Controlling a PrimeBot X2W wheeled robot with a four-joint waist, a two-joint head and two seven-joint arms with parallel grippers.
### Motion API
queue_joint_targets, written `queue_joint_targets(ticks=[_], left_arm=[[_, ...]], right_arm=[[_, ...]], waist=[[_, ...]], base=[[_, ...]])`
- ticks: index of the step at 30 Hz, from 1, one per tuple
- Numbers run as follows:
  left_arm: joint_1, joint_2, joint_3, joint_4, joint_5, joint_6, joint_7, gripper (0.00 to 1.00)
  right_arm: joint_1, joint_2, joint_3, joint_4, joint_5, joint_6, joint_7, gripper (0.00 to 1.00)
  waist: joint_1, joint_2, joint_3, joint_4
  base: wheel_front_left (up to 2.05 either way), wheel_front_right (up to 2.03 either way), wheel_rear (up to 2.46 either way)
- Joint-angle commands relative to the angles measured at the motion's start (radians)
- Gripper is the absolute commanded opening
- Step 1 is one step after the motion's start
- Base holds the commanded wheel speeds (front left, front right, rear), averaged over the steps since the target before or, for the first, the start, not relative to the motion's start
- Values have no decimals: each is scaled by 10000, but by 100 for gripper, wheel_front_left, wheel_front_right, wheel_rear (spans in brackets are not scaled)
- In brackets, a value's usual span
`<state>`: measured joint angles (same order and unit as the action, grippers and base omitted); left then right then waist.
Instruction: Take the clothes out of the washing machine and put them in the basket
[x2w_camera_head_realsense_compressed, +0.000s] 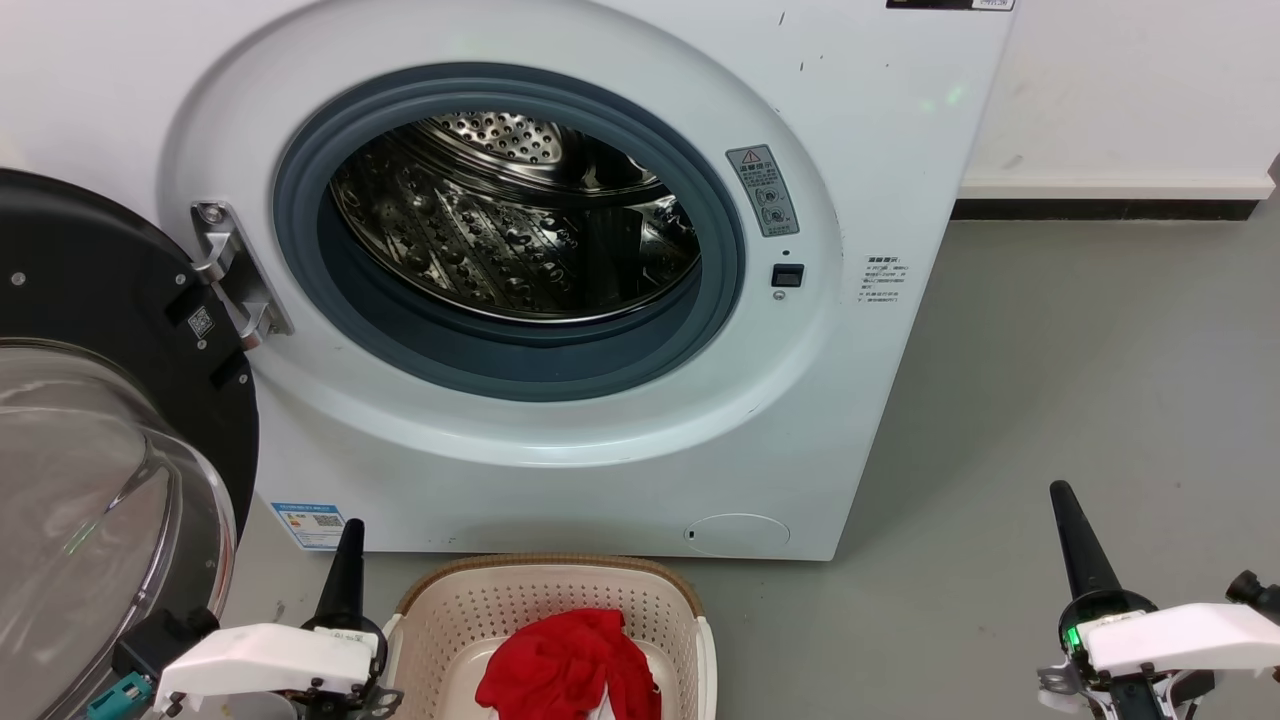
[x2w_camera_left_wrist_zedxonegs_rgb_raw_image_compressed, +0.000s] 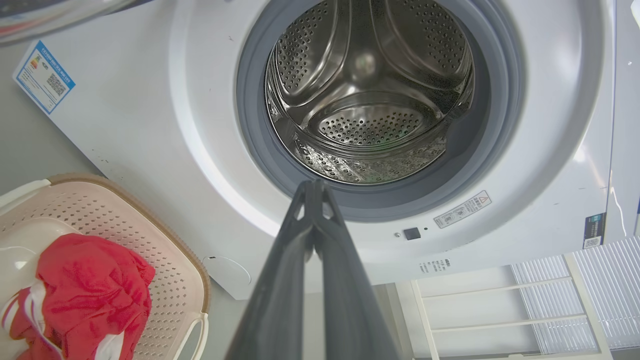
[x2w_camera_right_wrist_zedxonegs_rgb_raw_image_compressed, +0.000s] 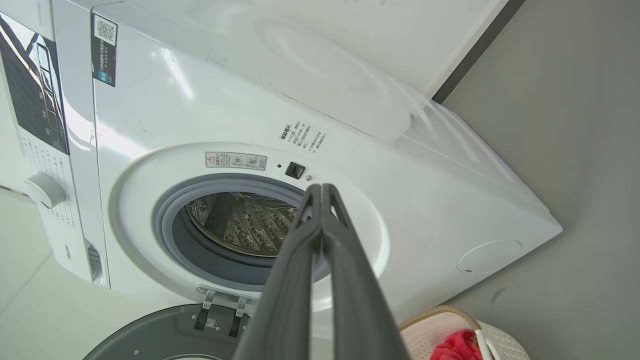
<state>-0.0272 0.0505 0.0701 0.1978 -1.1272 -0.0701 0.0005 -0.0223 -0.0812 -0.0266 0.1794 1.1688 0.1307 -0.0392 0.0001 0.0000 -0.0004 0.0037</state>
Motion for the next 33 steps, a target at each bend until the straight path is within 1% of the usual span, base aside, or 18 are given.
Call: queue_joint_targets(ticks=[1, 16, 33], left_arm=[[-266, 0, 60, -30, -359, -84, 82, 0], [-483, -1, 197, 138, -1846, -268, 434, 0], [-679, -4, 313, 302, -3248, -446, 777, 0]], right_arm=[[-271, -58, -47, -4, 370, 2, 79, 0], [-480, -41, -183, 214, 1834, 1, 458, 0], [-706, -7, -327, 408, 3199, 1, 825, 0]], waist=[[-1, 0, 2, -2], [-1, 0, 11, -12], [-1, 0, 21, -22]], base=[[0, 0, 0], [0, 0, 0], [0, 0, 0]])
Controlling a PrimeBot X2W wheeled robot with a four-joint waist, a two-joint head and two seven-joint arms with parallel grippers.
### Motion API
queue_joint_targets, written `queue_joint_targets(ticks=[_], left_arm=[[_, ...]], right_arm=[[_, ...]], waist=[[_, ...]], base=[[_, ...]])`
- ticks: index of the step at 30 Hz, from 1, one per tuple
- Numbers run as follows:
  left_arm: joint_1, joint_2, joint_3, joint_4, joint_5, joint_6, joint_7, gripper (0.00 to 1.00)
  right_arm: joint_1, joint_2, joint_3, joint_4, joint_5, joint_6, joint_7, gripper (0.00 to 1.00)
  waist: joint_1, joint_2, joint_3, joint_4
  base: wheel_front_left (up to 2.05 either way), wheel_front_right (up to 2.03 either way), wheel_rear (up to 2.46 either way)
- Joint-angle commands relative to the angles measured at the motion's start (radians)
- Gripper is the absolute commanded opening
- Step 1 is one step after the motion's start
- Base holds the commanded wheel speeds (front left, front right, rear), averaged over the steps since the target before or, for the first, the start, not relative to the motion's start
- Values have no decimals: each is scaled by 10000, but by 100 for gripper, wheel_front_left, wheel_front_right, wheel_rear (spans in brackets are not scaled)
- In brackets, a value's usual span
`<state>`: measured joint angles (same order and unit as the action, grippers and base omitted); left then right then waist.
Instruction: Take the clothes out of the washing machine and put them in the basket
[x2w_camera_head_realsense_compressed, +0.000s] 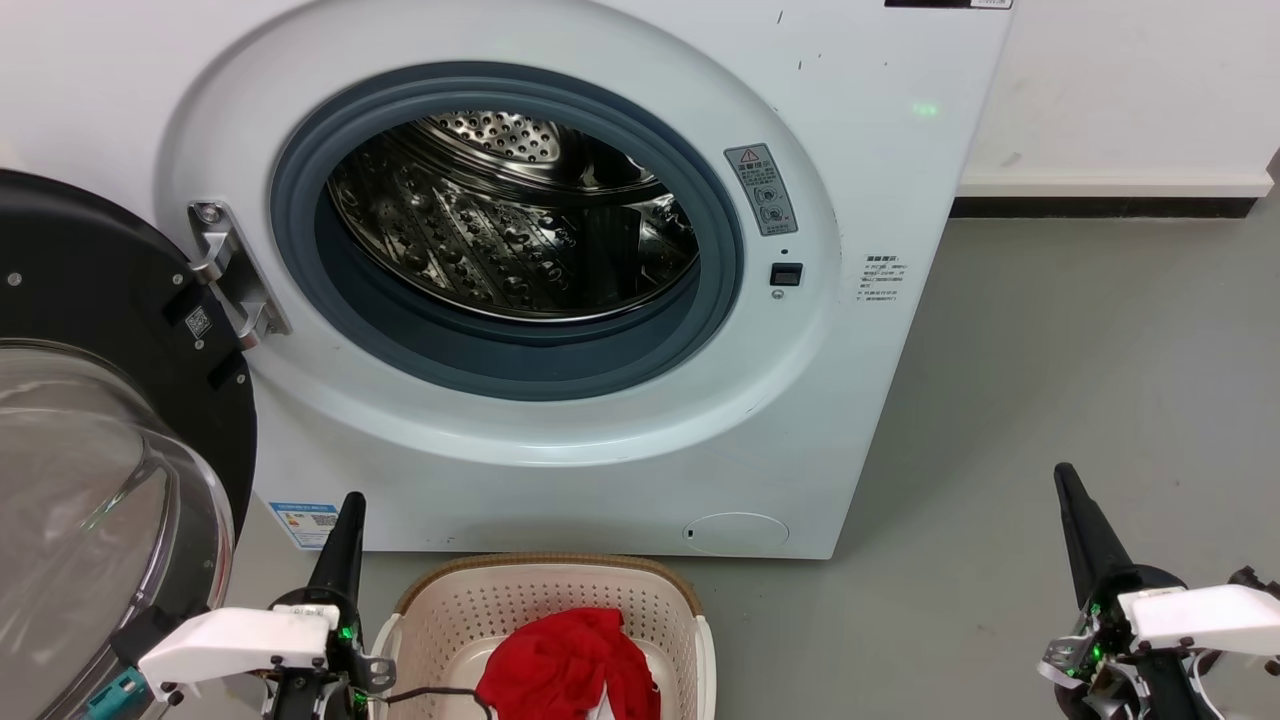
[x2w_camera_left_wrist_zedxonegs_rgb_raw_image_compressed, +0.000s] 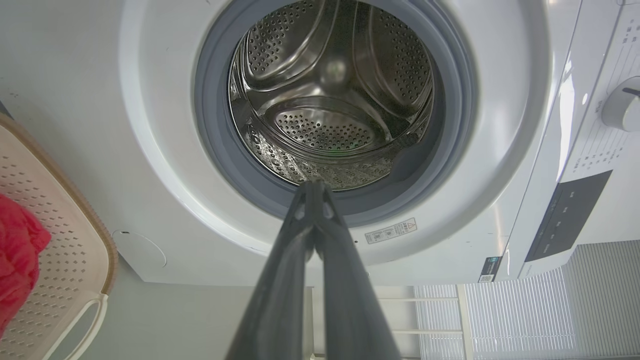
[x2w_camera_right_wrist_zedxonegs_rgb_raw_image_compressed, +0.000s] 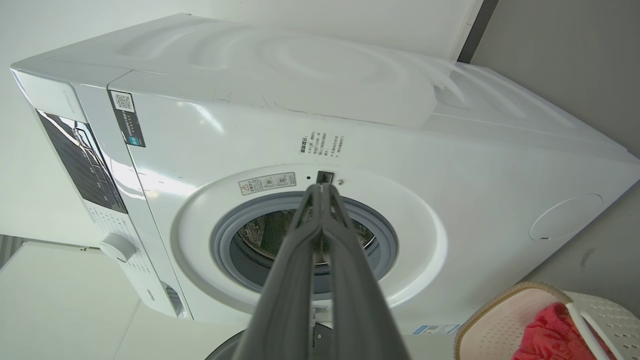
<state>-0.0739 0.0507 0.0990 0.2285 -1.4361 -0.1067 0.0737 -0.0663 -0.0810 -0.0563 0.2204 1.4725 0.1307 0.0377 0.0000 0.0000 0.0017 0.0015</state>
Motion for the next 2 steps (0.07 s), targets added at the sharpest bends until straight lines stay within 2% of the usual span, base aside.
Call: queue_joint_targets(ticks=[1, 2], left_arm=[[-218, -6, 32, 4, -234, -93, 61, 0], [-218, -7, 40, 14, -312, -87, 90, 0]], right_arm=[[-269, -6, -40, 12, 245, 1, 69, 0], [-266, -3, -49, 22, 321, 1, 98, 0]], waist=[[0, 0, 1, -1], [0, 0, 2, -2]], base=[[0, 0, 0], [0, 0, 0]])
